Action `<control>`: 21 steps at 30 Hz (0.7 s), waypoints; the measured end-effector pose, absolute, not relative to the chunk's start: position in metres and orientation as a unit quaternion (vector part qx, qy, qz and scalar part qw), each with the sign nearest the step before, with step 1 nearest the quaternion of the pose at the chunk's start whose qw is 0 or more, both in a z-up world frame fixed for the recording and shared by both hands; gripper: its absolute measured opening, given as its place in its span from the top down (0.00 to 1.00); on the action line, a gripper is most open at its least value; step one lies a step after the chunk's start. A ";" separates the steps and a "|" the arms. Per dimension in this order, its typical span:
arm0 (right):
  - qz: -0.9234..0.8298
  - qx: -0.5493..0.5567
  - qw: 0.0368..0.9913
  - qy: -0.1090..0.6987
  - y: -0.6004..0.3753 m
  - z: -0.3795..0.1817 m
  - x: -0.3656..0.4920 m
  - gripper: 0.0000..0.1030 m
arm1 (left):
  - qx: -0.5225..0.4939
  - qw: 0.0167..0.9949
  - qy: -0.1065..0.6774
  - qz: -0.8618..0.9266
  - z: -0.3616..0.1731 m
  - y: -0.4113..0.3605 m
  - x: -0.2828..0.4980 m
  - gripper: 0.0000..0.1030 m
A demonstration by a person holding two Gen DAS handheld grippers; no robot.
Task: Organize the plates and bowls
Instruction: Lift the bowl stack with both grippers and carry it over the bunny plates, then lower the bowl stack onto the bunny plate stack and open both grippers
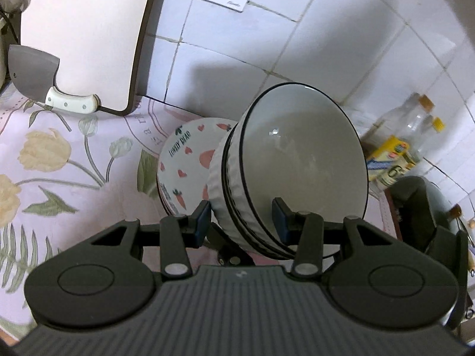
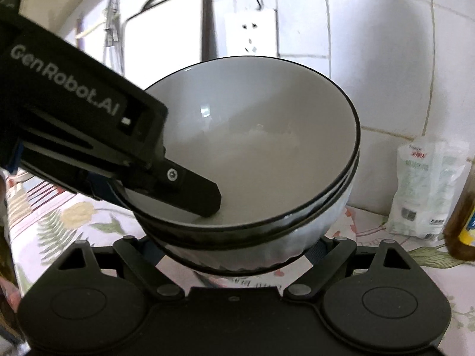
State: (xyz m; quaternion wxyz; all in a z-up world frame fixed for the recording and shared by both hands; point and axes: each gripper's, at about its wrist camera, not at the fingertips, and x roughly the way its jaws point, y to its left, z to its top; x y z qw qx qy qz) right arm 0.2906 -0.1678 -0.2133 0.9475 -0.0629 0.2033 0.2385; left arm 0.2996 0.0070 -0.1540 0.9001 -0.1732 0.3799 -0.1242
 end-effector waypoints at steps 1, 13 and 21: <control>0.236 -0.058 0.948 0.203 -0.167 -0.214 0.296 0.09 | -0.173 0.900 0.381 -0.124 -0.154 0.008 0.305 0.58; 0.228 -0.036 0.946 0.228 -0.164 -0.228 0.335 0.09 | -0.155 0.894 0.402 -0.126 -0.169 0.004 0.350 0.59; 0.214 -0.042 0.941 0.259 -0.155 -0.238 0.362 0.09 | -0.181 0.879 0.421 -0.130 -0.189 0.009 0.375 0.59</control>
